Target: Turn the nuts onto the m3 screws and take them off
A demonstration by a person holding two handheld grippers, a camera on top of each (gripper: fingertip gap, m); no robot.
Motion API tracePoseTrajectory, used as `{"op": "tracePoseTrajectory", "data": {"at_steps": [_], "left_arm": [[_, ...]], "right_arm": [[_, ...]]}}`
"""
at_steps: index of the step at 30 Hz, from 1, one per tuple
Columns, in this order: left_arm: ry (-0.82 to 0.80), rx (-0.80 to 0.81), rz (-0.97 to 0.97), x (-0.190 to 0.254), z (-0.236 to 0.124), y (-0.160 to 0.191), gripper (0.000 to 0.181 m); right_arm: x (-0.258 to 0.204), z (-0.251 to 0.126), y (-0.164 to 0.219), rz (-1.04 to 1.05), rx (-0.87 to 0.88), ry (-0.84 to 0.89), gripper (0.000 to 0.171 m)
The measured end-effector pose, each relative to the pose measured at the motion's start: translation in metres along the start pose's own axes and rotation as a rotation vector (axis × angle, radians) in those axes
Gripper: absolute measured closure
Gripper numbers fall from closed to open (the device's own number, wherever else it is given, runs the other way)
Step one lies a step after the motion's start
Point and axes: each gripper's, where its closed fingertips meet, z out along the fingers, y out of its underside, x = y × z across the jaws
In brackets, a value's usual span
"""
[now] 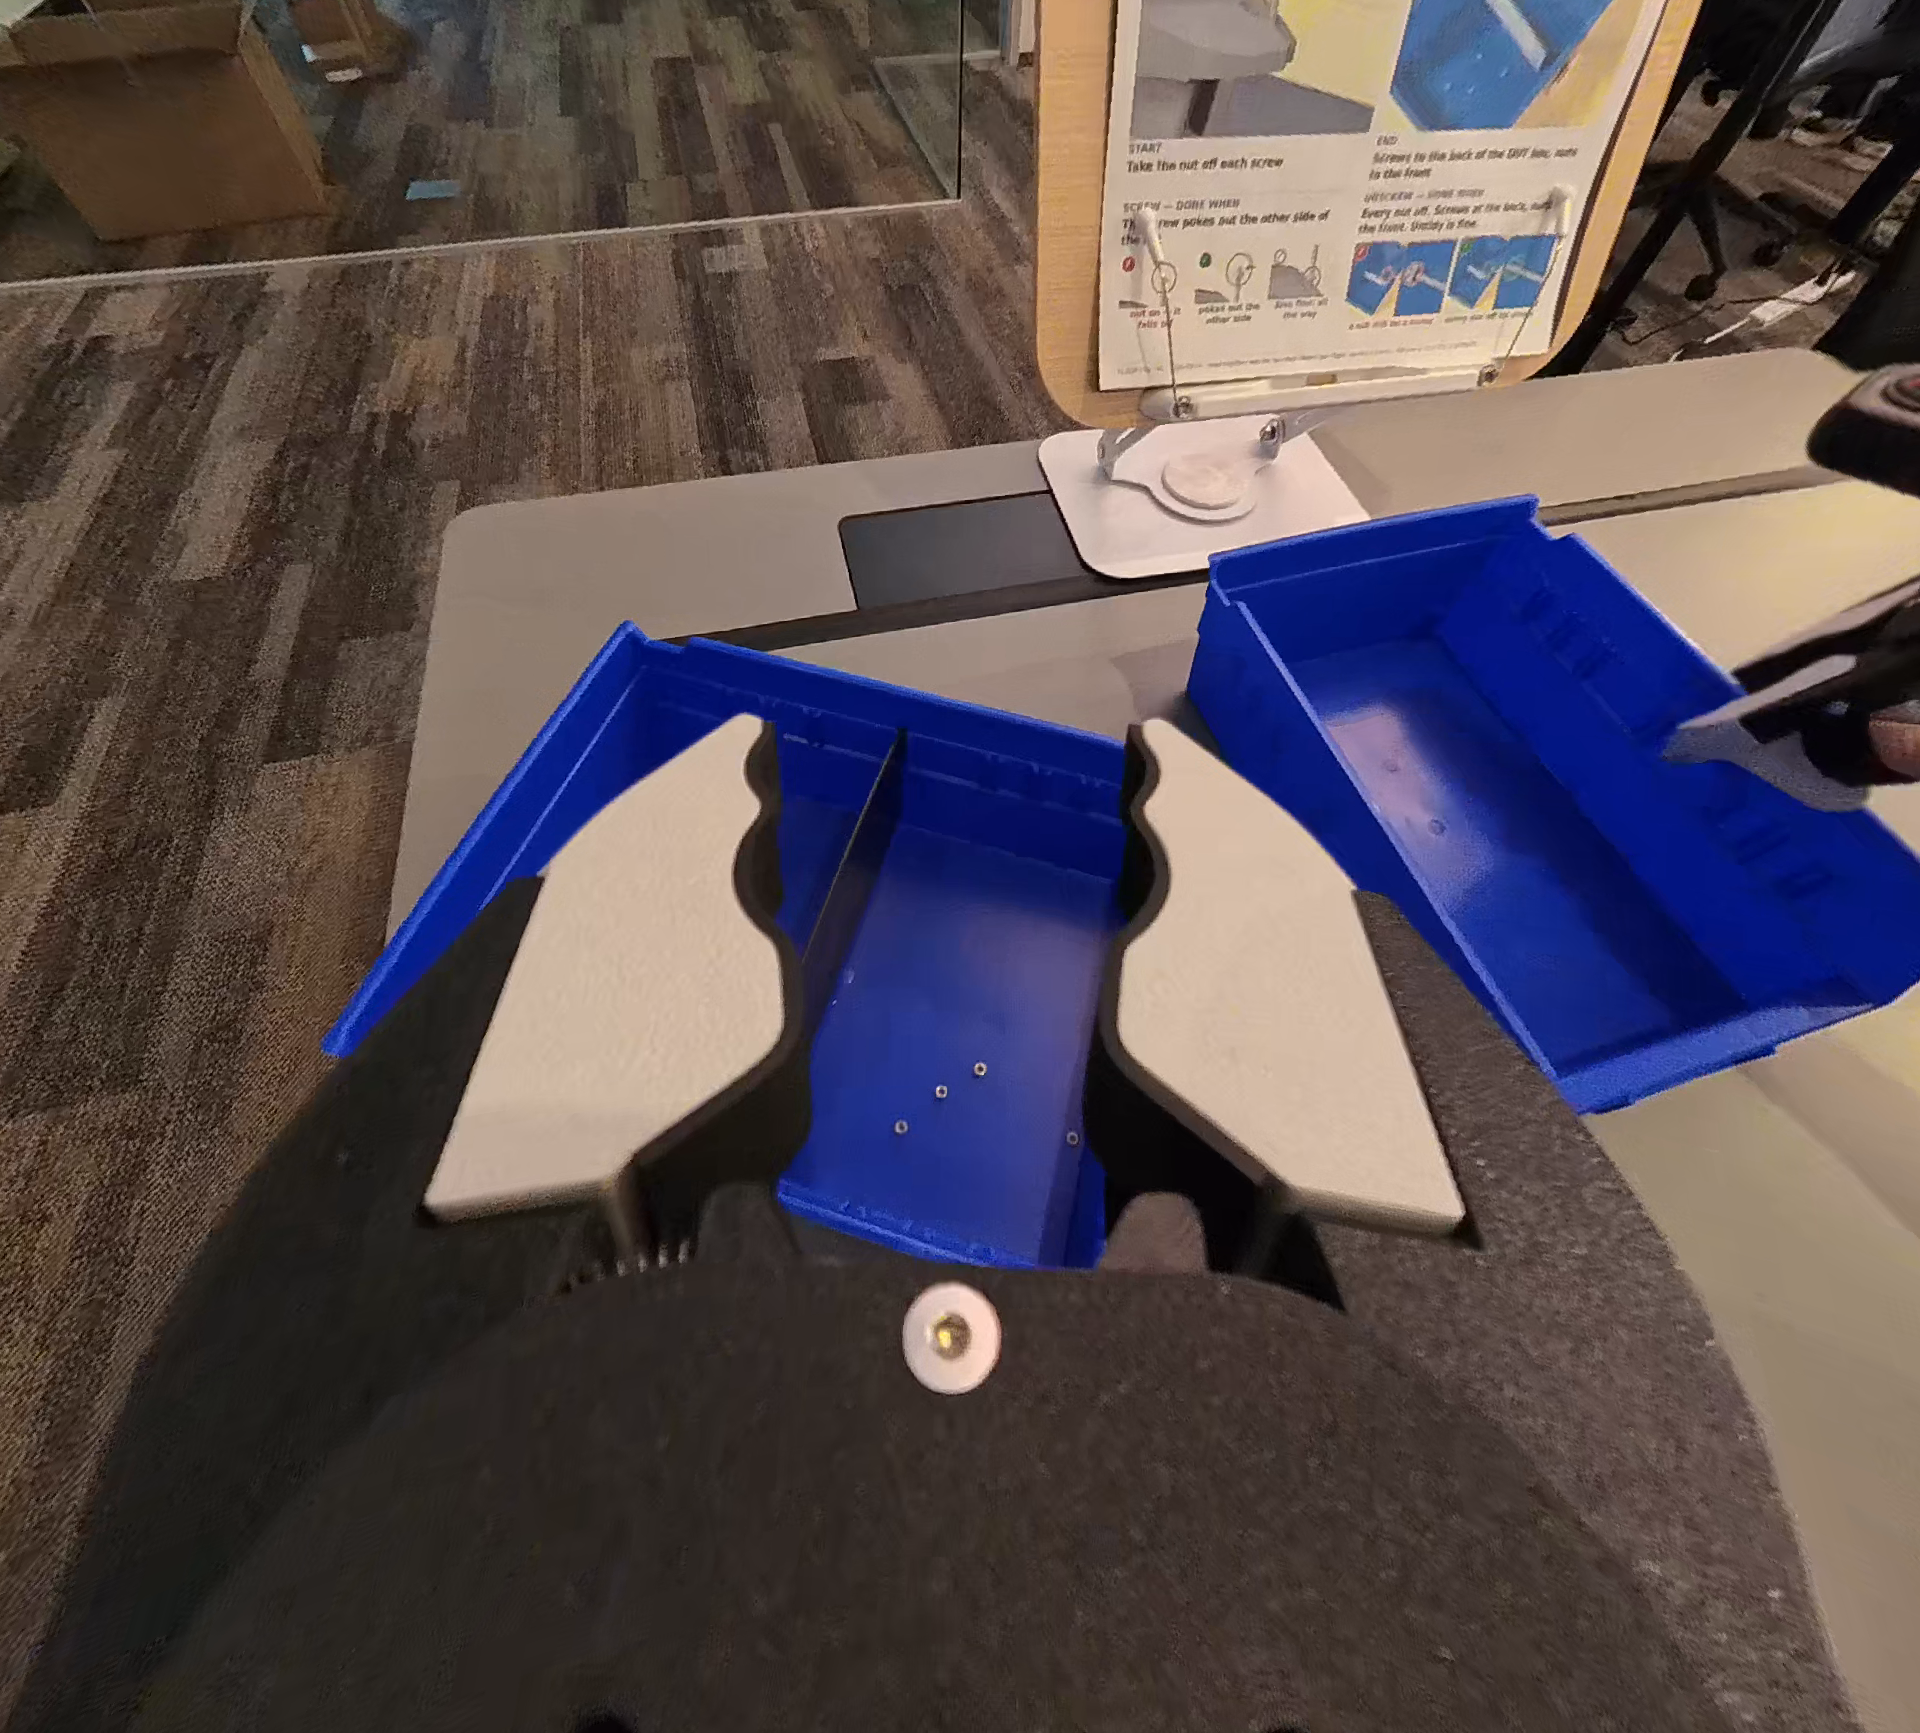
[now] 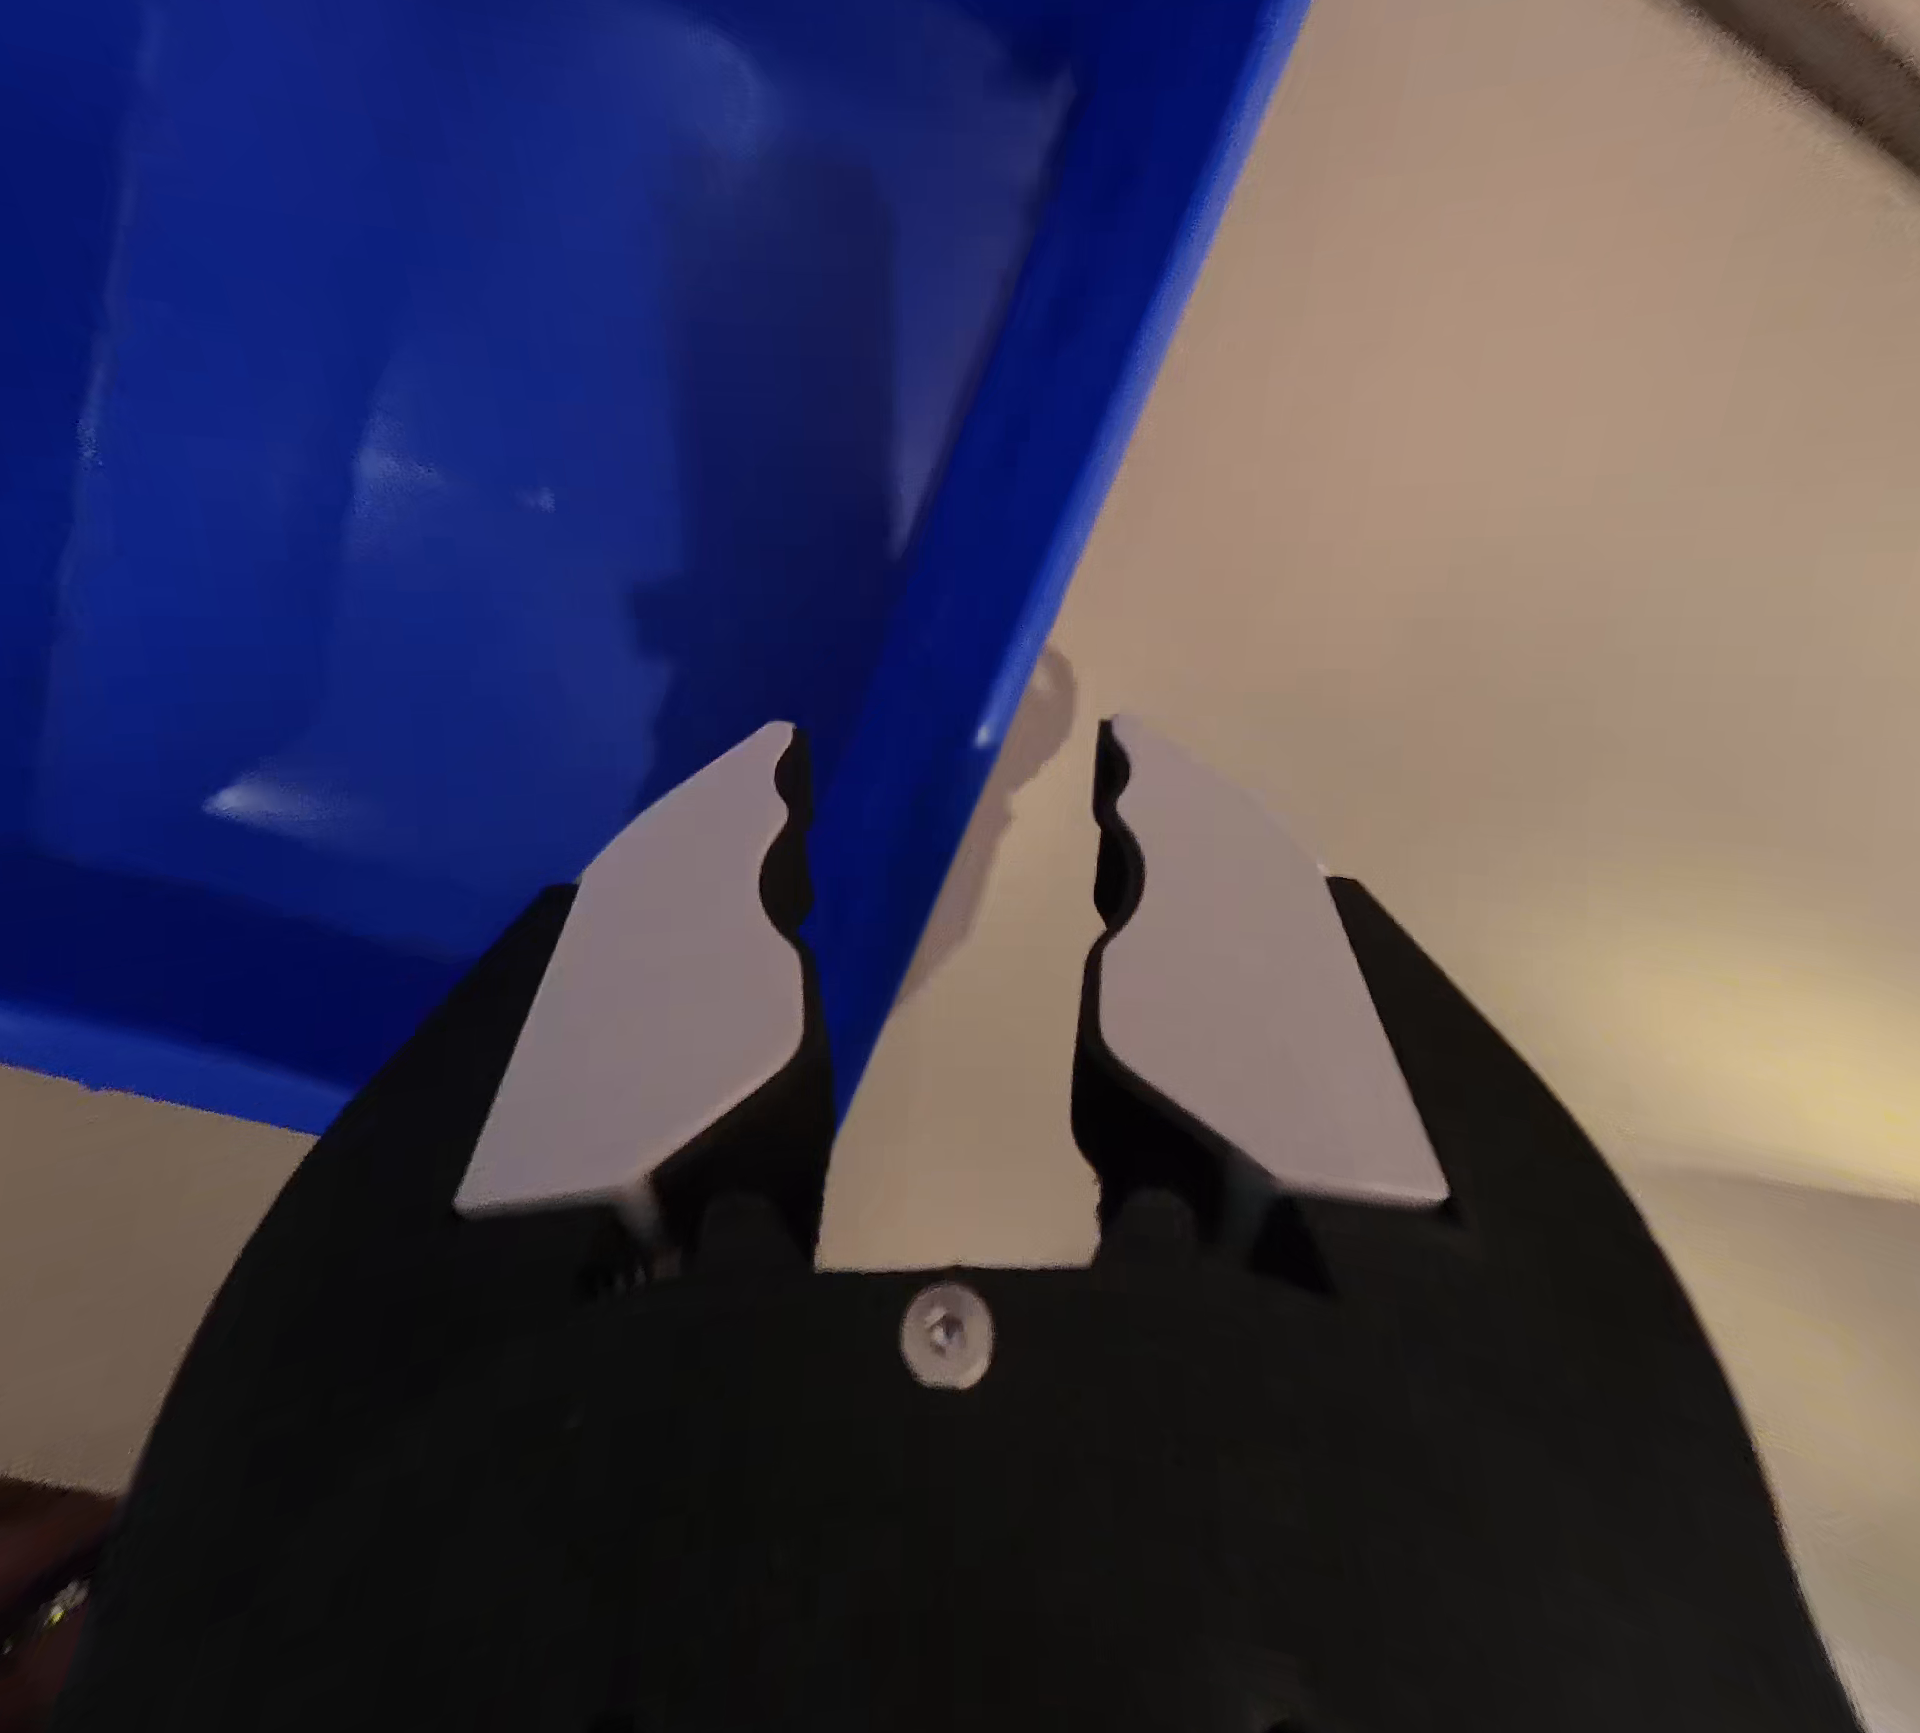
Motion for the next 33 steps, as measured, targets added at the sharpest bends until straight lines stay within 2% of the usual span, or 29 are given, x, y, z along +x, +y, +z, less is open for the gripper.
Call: {"op": "tracePoseTrajectory", "data": {"at_steps": [2, 4, 6, 7, 11, 15, 18, 25, 28, 33], "left_arm": [[-0.01, -0.027, 0.017, 0.002, 0.004, 0.003, 0.118], [-0.012, -0.039, 0.032, 0.006, 0.007, 0.004, 0.118], [-0.012, -0.044, 0.047, 0.011, 0.009, 0.003, 0.118], [-0.011, -0.049, 0.057, 0.015, 0.011, 0.003, 0.118], [0.001, -0.072, 0.107, 0.031, 0.019, 0.004, 0.117], [0.013, -0.057, 0.131, 0.048, 0.027, -0.002, 0.122], [0.047, -0.026, 0.141, 0.066, 0.033, -0.01, 0.123], [0.079, -0.074, 0.218, 0.093, 0.045, -0.003, 0.123], [0.065, -0.077, 0.225, 0.096, 0.05, -0.004, 0.123], [0.052, -0.079, 0.254, 0.104, 0.058, -0.004, 0.123]], "right_arm": [[0.001, 0.011, 0.012, -0.007, -0.062, -0.028, 0.118], [-0.013, 0.018, 0.014, -0.005, -0.084, -0.162, 0.147], [-0.009, 0.021, 0.016, 0.022, -0.124, -0.194, 0.16], [-0.005, 0.022, 0.016, 0.023, -0.129, -0.202, 0.162], [0.022, 0.026, 0.01, 0.069, -0.119, -0.268, 0.164], [0.075, 0.029, 0.019, 0.122, -0.116, -0.271, 0.165], [0.127, 0.028, 0.041, 0.206, -0.109, -0.248, 0.164], [0.235, 0.016, 0.117, 0.46, -0.107, -0.184, 0.164], [0.254, 0.012, 0.135, 0.494, -0.084, -0.175, 0.165], [0.258, 0.012, 0.137, 0.401, -0.073, -0.155, 0.164]]}}
